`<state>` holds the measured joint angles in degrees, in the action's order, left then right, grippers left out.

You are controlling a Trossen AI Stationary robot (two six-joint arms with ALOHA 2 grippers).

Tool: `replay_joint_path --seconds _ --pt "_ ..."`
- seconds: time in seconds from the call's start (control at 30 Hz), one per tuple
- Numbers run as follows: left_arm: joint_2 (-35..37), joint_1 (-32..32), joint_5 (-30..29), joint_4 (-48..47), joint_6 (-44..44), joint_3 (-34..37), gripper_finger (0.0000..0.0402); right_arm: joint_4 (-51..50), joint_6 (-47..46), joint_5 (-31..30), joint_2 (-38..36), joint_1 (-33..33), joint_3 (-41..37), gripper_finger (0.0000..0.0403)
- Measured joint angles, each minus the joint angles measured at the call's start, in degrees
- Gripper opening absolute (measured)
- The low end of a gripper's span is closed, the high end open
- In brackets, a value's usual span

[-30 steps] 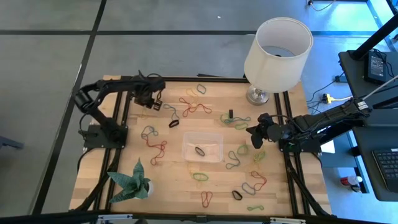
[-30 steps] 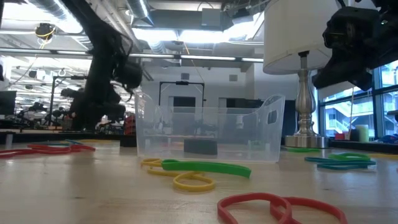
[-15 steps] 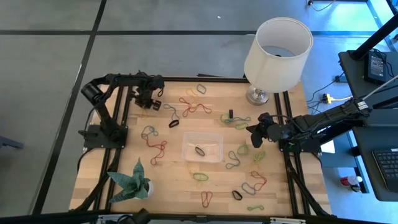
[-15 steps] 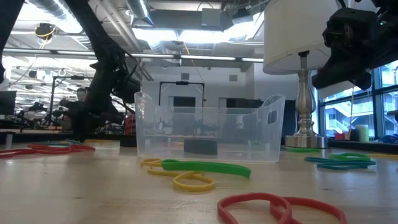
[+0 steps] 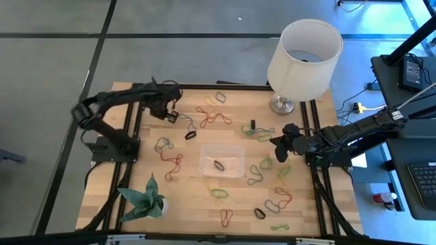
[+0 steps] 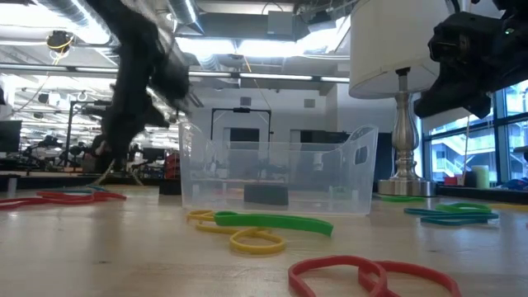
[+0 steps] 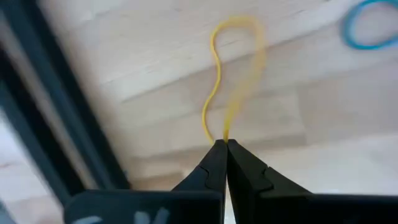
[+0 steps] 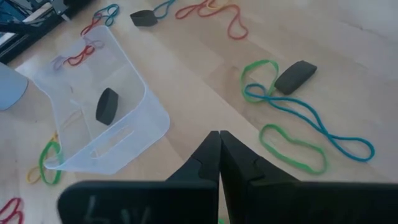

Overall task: Pick and place rubber bands into bin
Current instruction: Put the yellow rubber band into the transparent bin

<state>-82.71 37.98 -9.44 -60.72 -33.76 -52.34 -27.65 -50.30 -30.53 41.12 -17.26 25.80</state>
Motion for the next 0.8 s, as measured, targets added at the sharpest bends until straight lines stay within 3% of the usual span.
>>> replay_joint_path --seconds 0.17,0.33,0.53,0.8 --pt "9.09 -10.59 -0.57 -0.64 -3.76 -3.32 0.0002 -0.01 1.61 0.03 0.02 0.00 0.00 0.0008" --pt "10.59 -23.49 -3.57 -0.78 -9.51 -9.99 0.0002 0.01 2.80 0.15 0.02 -0.01 0.00 0.0008" --pt "5.01 -37.30 -10.15 -0.82 -19.04 -21.74 0.0002 -0.03 2.77 1.03 0.00 -0.02 0.00 0.0008" --pt "-10.12 -48.55 -15.80 -0.94 -17.75 -42.01 0.0002 -0.90 3.04 3.85 0.02 -0.02 0.00 0.0008"
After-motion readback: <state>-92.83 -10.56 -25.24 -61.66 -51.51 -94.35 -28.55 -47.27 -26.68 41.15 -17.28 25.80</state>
